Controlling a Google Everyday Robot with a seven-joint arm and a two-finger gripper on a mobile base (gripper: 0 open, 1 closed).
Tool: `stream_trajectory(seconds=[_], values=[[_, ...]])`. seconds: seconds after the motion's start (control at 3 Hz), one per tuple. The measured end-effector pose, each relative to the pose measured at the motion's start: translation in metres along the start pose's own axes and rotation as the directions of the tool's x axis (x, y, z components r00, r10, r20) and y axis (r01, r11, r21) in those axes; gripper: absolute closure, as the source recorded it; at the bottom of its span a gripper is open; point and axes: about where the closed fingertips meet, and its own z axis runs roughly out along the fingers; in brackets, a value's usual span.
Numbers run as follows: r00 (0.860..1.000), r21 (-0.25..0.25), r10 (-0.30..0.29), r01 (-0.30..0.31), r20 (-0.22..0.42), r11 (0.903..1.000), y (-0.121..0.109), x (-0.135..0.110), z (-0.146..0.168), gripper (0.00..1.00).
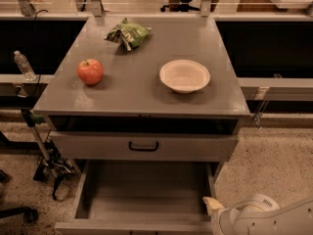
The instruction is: Open middle drawer
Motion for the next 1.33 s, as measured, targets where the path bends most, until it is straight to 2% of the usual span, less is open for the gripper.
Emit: stream_trajectory(seconds=[0.33,0.67,1.0,1.33], values=[[1.000,0.038,-0.006,0.006,0.001,0.9993,-0.002,-0.003,-0.018,0.00],[1.000,0.052,-0.001,0.000,0.019,0.9987,-0.003,-0.007,-0.020,0.00],[1.000,0.062,-0.014,0.013,0.015,0.9980,-0.015,-0.021,-0.030,0.00],[1.000,0.061,-0.017,0.016,0.015,0.9980,-0.017,-0.024,-0.030,0.00]])
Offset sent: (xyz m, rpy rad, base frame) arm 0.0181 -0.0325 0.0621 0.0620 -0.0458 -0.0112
